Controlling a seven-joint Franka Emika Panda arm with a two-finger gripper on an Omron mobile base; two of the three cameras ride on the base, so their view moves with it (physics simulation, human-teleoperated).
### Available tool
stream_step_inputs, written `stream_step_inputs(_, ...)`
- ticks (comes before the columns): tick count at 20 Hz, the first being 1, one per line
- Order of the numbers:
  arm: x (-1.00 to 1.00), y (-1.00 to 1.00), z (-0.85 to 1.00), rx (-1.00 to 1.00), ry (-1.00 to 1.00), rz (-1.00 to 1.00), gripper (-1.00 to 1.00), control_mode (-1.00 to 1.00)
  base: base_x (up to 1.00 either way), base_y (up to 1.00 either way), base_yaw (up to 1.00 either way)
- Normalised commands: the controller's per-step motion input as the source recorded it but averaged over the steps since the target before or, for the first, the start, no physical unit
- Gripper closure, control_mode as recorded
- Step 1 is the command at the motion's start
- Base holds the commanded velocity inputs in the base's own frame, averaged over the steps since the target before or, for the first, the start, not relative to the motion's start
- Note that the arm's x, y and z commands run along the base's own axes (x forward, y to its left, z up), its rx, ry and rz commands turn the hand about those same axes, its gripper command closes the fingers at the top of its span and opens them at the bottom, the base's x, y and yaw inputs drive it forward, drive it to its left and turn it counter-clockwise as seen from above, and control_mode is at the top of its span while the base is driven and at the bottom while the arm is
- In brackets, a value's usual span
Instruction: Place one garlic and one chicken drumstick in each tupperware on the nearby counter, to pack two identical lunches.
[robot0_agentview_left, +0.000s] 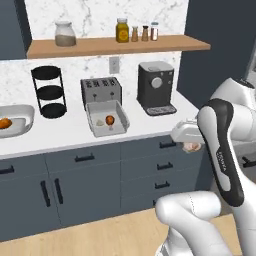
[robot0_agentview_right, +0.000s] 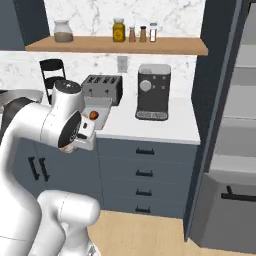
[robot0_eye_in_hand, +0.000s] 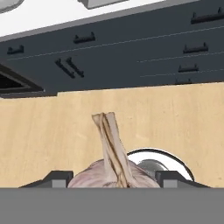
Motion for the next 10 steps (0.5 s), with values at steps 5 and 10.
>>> stream_step_inputs(5, 0.0, 0.0, 0.0, 0.0, 0.0, 0.0, 1.0, 1.0, 0.02, 1.0, 0.27)
stream_step_inputs(10, 0.0, 0.0, 0.0, 0.0, 0.0, 0.0, 1.0, 1.0, 0.29, 0.93, 0.06)
